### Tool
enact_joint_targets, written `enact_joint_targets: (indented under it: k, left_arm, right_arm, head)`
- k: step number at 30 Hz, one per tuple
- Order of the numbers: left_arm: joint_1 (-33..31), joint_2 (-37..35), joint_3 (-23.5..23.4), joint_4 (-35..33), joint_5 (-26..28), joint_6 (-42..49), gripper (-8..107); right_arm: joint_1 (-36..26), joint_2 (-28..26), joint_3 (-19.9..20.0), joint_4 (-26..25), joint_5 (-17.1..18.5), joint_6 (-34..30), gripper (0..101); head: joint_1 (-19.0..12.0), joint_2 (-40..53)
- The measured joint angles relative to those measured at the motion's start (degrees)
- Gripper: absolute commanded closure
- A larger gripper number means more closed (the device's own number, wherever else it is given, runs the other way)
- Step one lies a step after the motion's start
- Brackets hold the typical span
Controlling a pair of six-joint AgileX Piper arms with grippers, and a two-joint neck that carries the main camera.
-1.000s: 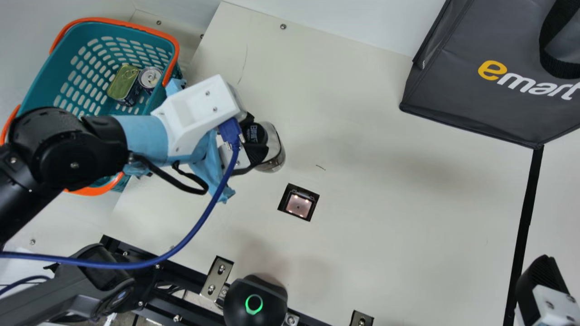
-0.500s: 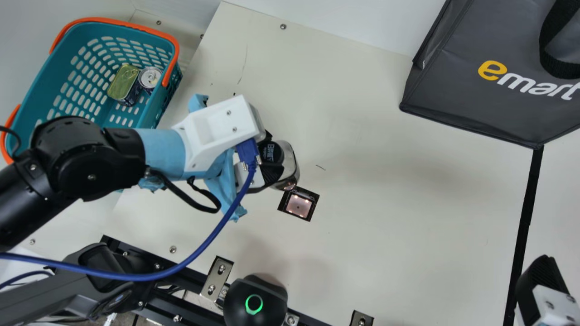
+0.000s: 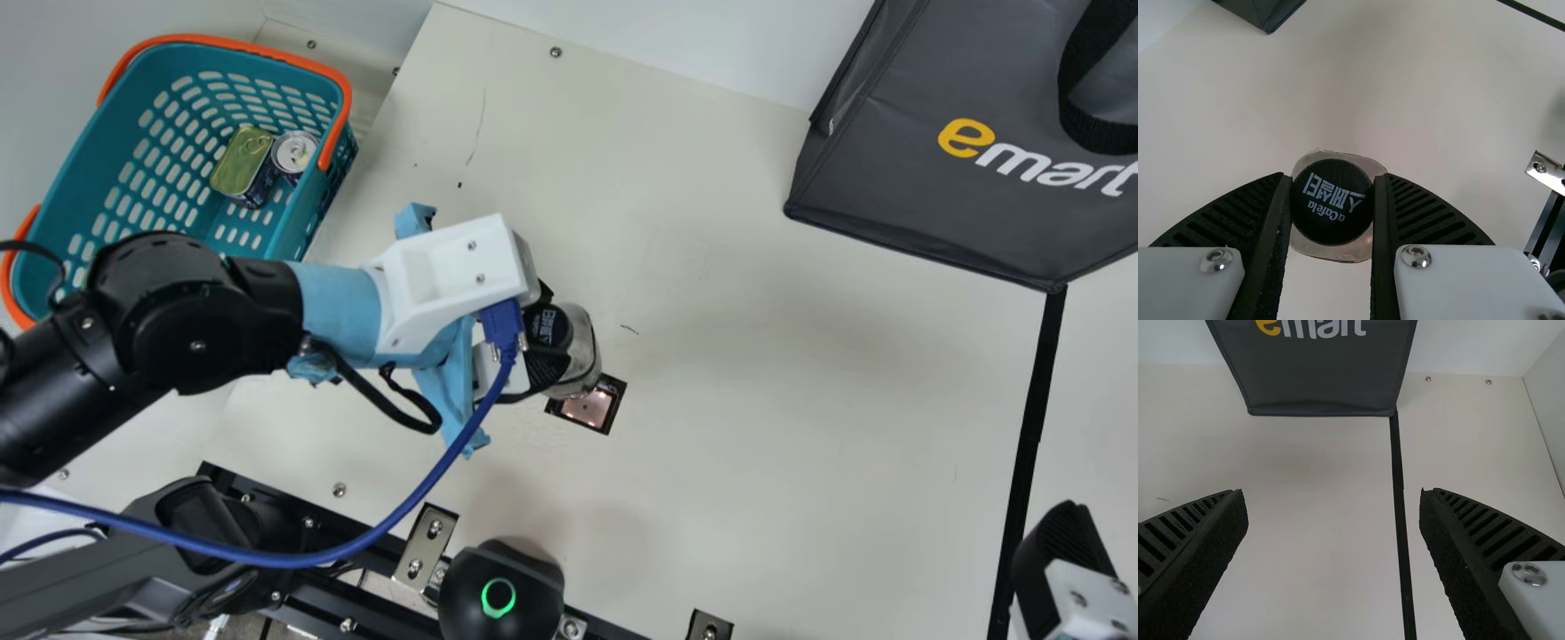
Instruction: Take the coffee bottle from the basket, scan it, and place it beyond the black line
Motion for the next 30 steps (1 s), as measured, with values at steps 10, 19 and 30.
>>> enact_joint_targets:
  k: [10,19,30]
  left_arm:
    - [2.1,1.7,-0.9,-5.3,2.5,7.7,89]
    - [3.1,2.7,-0.9,-7.4,3.6,14.6,89]
    - [1.8,3.1,0.4,-7.7,2.0,18.1,89]
  right_arm:
    - [0.0,0.0,0.0,0.0,0.0,0.0,10]
    - [0.0,0.0,0.0,0.0,0.0,0.0,10]
    - [0.0,0.0,0.0,0.0,0.1,0.0,10]
  head:
    - [0.0,0.0]
    - [0.0,0.0]
    - [0.0,0.0]
